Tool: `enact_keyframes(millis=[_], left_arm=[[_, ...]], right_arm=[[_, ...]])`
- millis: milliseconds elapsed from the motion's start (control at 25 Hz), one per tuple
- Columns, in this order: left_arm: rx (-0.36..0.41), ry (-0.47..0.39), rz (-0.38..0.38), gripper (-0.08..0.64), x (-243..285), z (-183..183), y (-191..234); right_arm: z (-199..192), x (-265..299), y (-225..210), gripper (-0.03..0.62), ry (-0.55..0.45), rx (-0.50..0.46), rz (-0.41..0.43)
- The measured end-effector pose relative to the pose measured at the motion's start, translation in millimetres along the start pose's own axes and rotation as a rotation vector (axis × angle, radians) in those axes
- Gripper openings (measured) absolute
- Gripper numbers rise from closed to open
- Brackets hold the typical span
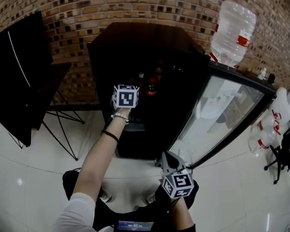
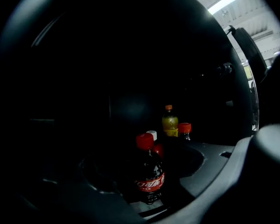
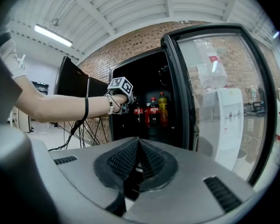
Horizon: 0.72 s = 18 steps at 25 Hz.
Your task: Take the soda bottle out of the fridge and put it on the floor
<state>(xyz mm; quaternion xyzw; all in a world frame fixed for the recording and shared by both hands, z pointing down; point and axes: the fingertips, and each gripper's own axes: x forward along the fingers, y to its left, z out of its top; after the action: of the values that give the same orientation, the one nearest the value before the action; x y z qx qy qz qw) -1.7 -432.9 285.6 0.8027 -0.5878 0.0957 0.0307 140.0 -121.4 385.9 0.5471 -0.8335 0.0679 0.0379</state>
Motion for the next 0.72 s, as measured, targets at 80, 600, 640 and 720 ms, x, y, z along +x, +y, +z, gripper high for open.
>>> enact_keyframes(millis=[80, 600, 640, 720], left_arm=[[0.008, 0.009, -0.002, 0.282, 8.3, 0.3, 0.5], [0.035, 0.075, -0.033, 0.158, 21.7, -4.6, -2.4], [0.036, 0.076, -0.037, 0.156, 19.3, -3.8, -3.7], [0.054, 0.048, -0.041, 0.155, 10.9, 2.5, -8.3]], right_arm=[[-0.2, -0.1, -1.8, -0.006, 0.001, 0.007, -0.001], [-2.3, 3.2, -7.2, -0.006, 0.003, 0.018, -0.007], [-2.4, 3.5, -7.0, -0.006, 0.002, 0.019, -0.007], [-2.8, 3.3, -7.3, -0.006, 0.003, 0.021, -0.005]])
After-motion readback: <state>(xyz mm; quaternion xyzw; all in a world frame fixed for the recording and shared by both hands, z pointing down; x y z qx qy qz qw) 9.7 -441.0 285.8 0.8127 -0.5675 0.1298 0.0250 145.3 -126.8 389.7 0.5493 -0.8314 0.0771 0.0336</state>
